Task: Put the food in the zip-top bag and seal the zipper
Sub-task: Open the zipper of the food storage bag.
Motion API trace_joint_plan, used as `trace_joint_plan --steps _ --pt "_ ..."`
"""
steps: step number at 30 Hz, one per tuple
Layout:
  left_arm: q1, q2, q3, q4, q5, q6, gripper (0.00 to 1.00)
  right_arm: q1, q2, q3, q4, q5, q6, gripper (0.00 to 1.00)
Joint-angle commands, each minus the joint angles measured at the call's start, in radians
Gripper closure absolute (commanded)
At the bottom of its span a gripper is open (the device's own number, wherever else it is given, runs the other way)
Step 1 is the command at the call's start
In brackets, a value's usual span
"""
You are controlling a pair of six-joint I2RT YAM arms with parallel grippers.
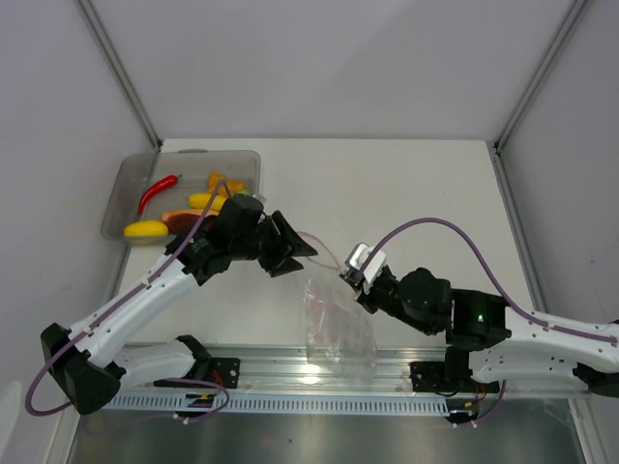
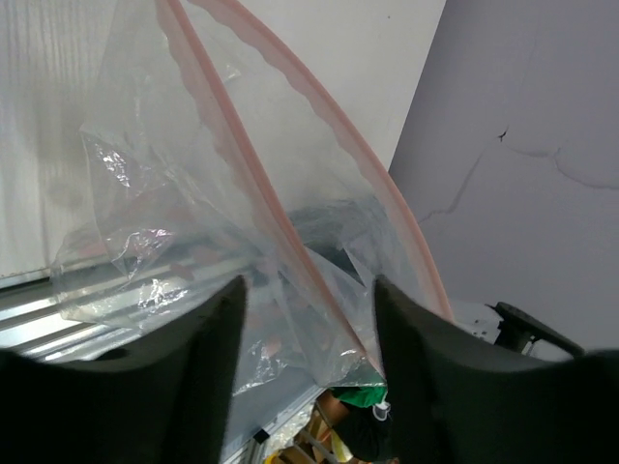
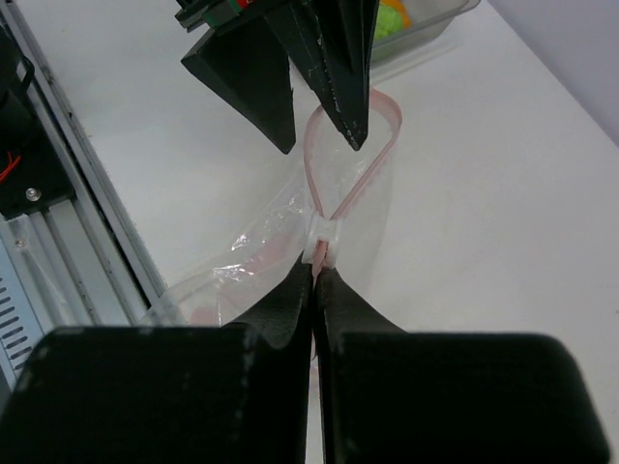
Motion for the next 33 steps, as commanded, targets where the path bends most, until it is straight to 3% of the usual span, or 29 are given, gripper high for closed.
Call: trace_joint_plan --steps 1,4,5,11,12,13,15,16,18,22,29,33 --pt "-0.007 -0.034 -0.039 0.05 0.046 -0.013 0.47 0.038 0.011 0.048 0.006 0.104 -0.026 1.0" --pt "-0.008 -0.062 -0.092 0.099 0.071 -0.012 0.62 0.062 0.025 0.063 0.01 0.138 -0.016 1.0" --pt "-0.007 -0.066 -0.1 0.134 0.078 -0.009 0.71 0.065 0.042 0.074 -0.002 0.141 -0.009 1.0" --pt "-0.007 -0.085 -0.156 0.244 0.121 0.017 0.99 0.119 0.118 0.186 -0.085 0.2 0.066 0.96" --pt "-0.008 -0.085 -0.157 0.273 0.124 0.046 0.99 0.127 0.135 0.196 -0.106 0.216 0.076 0.93" --pt "-0.007 -0.086 -0.152 0.283 0.117 0.065 0.99 0.137 0.138 0.216 -0.118 0.243 0.107 0.8" --pt "-0.007 -0.1 -0.148 0.297 0.1 0.118 0.99 0.142 0.143 0.236 -0.157 0.262 0.141 0.69" --pt "-0.008 -0.106 -0.145 0.313 0.088 0.14 0.99 0.142 0.145 0.256 -0.171 0.277 0.147 0.58" --pt "-0.007 -0.128 -0.143 0.324 0.051 0.201 0.99 0.142 0.14 0.276 -0.207 0.274 0.21 0.45" --pt "-0.01 -0.148 -0.134 0.398 0.06 0.335 0.99 0.142 0.109 0.313 -0.23 0.222 0.283 0.01" --pt "-0.066 -0.146 -0.085 0.326 -0.064 0.568 0.99 0.128 0.085 0.37 -0.263 0.224 0.481 0.01" --pt "-0.106 -0.135 -0.093 0.324 -0.124 0.629 0.99 -0.015 0.183 0.541 -0.419 0.143 0.535 0.02"
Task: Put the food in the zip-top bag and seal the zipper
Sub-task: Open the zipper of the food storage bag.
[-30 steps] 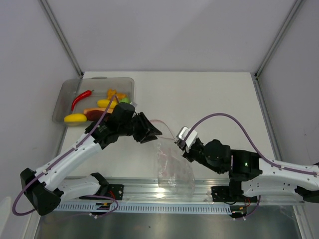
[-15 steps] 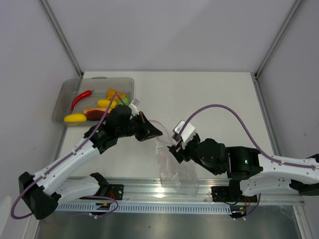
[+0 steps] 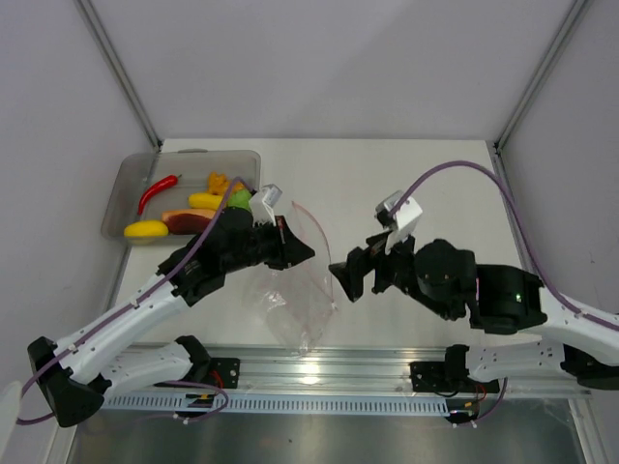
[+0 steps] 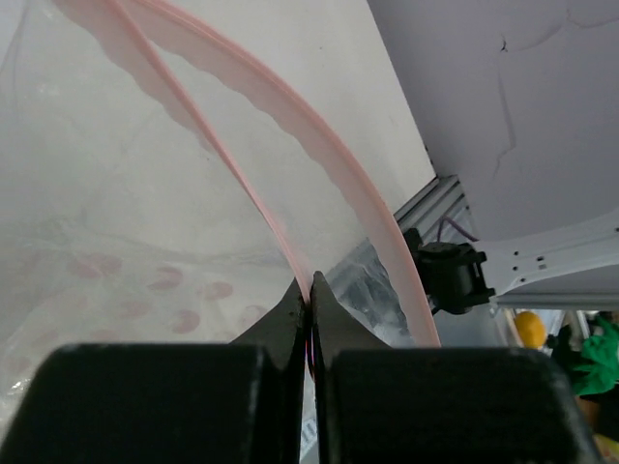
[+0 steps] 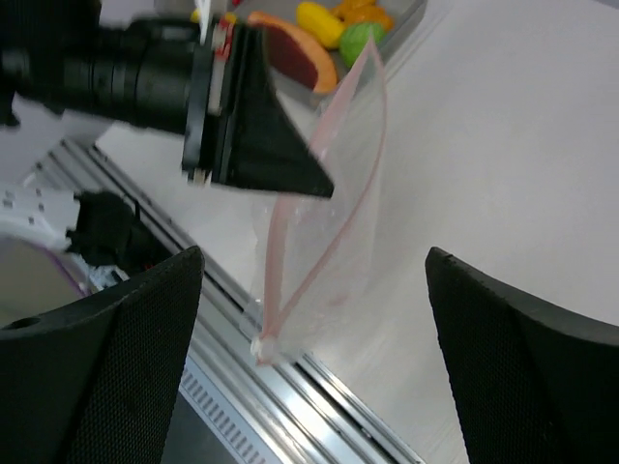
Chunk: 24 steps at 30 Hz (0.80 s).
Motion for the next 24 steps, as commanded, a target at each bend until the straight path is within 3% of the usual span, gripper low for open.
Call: trace_joint_plan --steps 1,7,12,15,24 --pt "-0.036 0.009 0.036 0.002 -0.071 0.14 0.99 -0.118 0.082 0.169 -0.126 -0.054 0.111 0.04" --pt "-0.096 0.023 0.038 0.01 -0.123 0.208 1.0 -0.437 0.308 0.355 -0.331 -0.421 0.206 0.13" --pt "-0.107 0.021 0.038 0.01 -0.12 0.219 0.99 -0.455 0.371 0.342 -0.333 -0.49 0.197 0.21" --pt "-0.11 0.016 0.033 0.02 -0.111 0.219 1.0 -0.474 0.386 0.293 -0.307 -0.559 0.211 0.34" --pt "-0.114 -0.003 0.055 0.028 -0.085 0.222 0.99 -0.475 0.363 0.144 -0.214 -0.61 0.248 0.44"
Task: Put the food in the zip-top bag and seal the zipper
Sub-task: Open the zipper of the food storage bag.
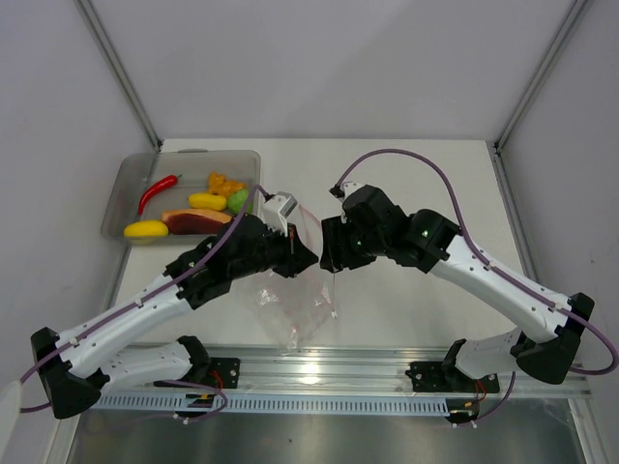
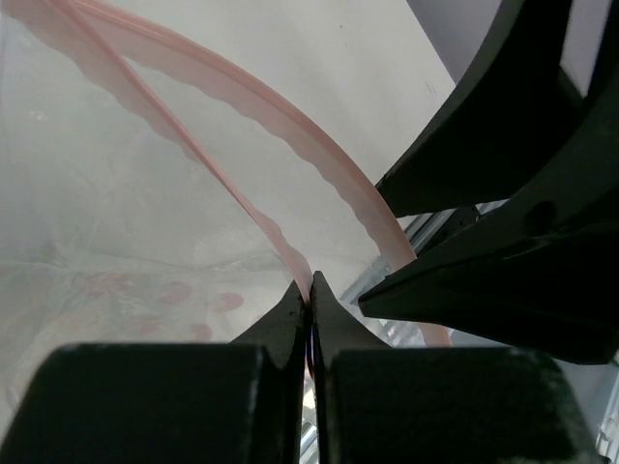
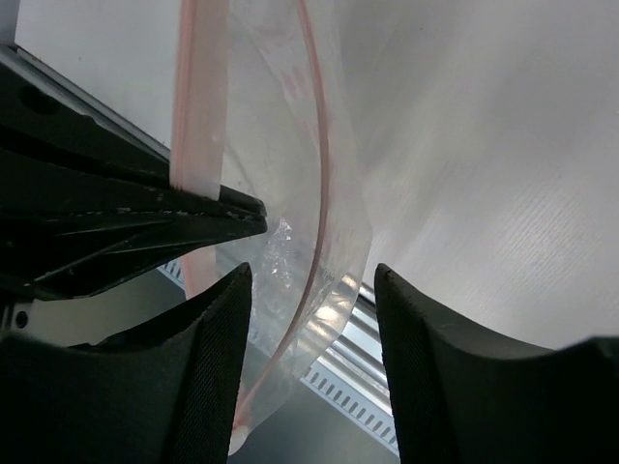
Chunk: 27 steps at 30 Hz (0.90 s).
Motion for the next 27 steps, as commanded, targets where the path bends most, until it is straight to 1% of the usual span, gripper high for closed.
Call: trace_joint_plan --steps 1,3,4,5,6,8,10,13,14,15,16,17,19,20,22,24,27 --pt "-0.009 -0.024 0.051 0.034 0.015 0.023 0.99 -0.011 -0.031 -0.024 0.068 -0.039 0.017 0.45" --pt "-0.01 -0.028 0.051 0.036 0.024 0.02 0.99 -0.02 -0.036 -0.047 0.088 -0.037 0.015 0.53" --pt "-0.011 -0.034 0.043 0.039 0.029 0.018 0.99 -0.028 -0.036 -0.053 0.093 -0.036 0.017 0.6" --pt "-0.011 -0.039 0.04 0.049 0.038 0.017 0.99 -0.035 -0.036 -0.056 0.101 -0.031 0.015 0.9" --pt "-0.013 -0.045 0.034 0.06 0.05 0.017 0.99 -0.055 -0.036 -0.059 0.096 -0.027 0.014 1.0" --pt "-0.014 -0.062 0.014 0.086 0.059 0.018 0.99 -0.068 -0.042 -0.062 0.084 0.002 0.008 1.0" --pt "-0.014 -0.056 0.02 0.108 0.085 0.026 0.99 -0.09 -0.048 -0.056 0.062 0.067 -0.012 1.0" --pt "-0.014 -0.019 0.068 0.135 0.137 0.035 0.99 -0.112 -0.043 -0.006 -0.034 0.235 -0.043 1.0" --pt "-0.014 0.017 0.081 0.146 0.15 0.037 0.99 -0.114 -0.046 0.006 -0.053 0.325 -0.061 1.0" --pt "-0.014 0.041 0.135 0.154 0.159 0.04 0.99 -0.115 -0.052 0.019 -0.083 0.369 -0.068 1.0" --pt "-0.014 0.065 0.153 0.168 0.17 0.041 1.0 -0.118 -0.059 0.039 -0.097 0.409 -0.075 1.0" --pt "-0.014 0.118 0.196 0.18 0.193 0.043 0.99 -0.118 -0.063 0.048 -0.109 0.482 -0.087 1.0" --pt "-0.014 0.175 0.258 0.206 0.225 0.04 0.99 -0.12 -0.072 0.074 -0.146 0.544 -0.098 1.0" --pt "-0.014 0.233 0.32 0.215 0.234 0.037 0.99 -0.121 -0.066 0.083 -0.18 0.603 -0.106 1.0" --pt "-0.013 0.287 0.371 0.232 0.256 0.025 0.99 -0.121 -0.062 0.099 -0.204 0.662 -0.109 1.0" --pt "-0.003 0.355 0.405 0.272 0.297 0.0 0.99 -0.118 -0.059 0.111 -0.223 0.738 -0.106 1.0" --pt "0.023 0.397 0.401 0.327 0.343 -0.044 0.99 -0.108 -0.048 0.131 -0.274 0.835 -0.086 1.0"
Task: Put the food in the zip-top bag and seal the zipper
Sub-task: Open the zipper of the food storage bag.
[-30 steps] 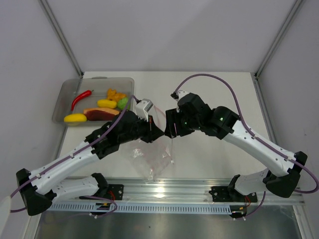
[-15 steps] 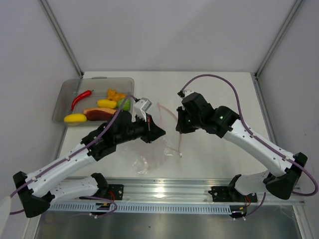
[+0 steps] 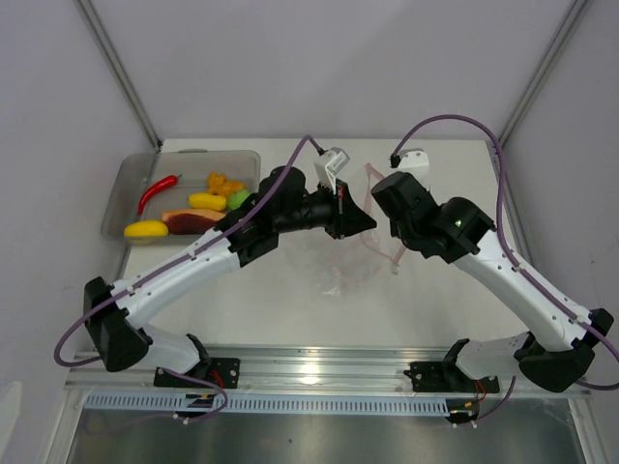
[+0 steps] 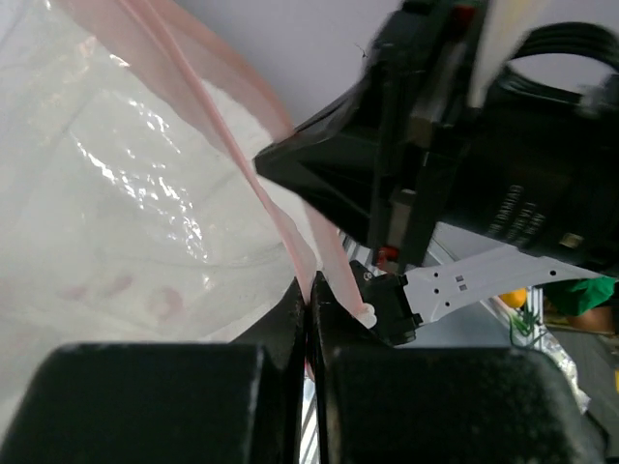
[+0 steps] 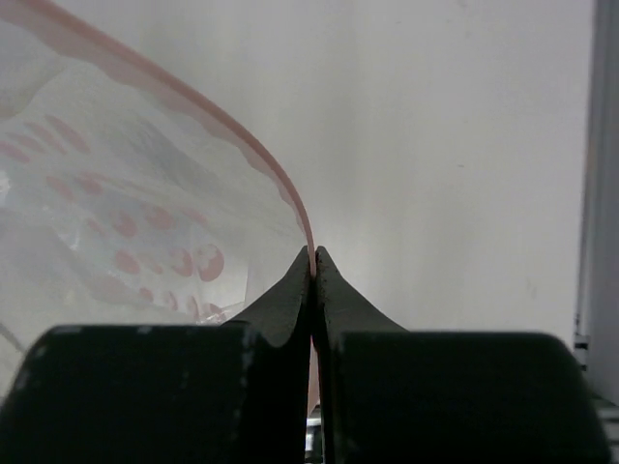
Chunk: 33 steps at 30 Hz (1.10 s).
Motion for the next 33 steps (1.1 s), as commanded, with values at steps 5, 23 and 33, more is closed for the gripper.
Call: trace_joint_plan --steps 5,23,33 --pt "0.075 -0.002 -0.19 0.242 0.141 -0.108 0.99 0.056 0.027 0.033 -0.086 0.273 -0.011 1.0" --pt "0.178 -0.109 -0.442 0.075 -0.017 -0.078 0.91 0.169 0.167 -0.145 0.222 -0.094 -0.014 1.0" --pt "0.213 -0.134 -0.47 0.066 -0.047 -0.05 0.83 0.098 0.187 -0.136 0.265 -0.187 -0.051 1.0"
